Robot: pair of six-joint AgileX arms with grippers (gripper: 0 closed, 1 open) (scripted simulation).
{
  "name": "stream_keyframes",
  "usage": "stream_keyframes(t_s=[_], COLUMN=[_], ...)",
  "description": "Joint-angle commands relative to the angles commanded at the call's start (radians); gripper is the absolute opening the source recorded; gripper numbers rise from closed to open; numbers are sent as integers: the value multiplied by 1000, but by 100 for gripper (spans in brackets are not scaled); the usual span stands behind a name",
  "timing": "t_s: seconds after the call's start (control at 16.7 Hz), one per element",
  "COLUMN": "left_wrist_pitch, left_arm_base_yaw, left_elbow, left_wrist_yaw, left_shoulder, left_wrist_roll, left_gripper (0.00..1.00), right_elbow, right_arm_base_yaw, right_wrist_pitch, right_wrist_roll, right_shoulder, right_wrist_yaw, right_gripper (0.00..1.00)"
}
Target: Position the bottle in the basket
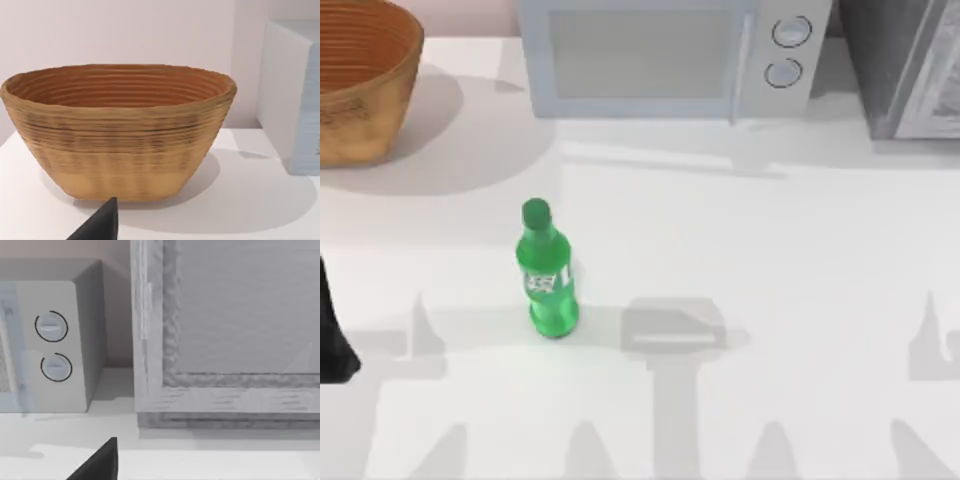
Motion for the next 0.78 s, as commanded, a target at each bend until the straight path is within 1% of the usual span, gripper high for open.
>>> stream_keyframes(t_s=[0.18,0.36,0.54,0.78], left_wrist_pitch=[11,102,266,551], left_arm_base_yaw=[-3,-22,-47,-82], left_elbow=[2,11,23,39], left_wrist_yaw=[7,55,129,250], left_shoulder=[11,106,296,653], left_wrist_roll=[1,11,29,62], left_gripper=[100,100,100,100], right_elbow=[0,0,0,0], right_arm_base_yaw=[0,0,0,0], right_wrist_pitch=[0,0,0,0], right_wrist_roll=[0,0,0,0], right_shoulder=[0,0,0,0], right_wrist_yaw=[0,0,0,0], right_gripper=[100,100,100,100])
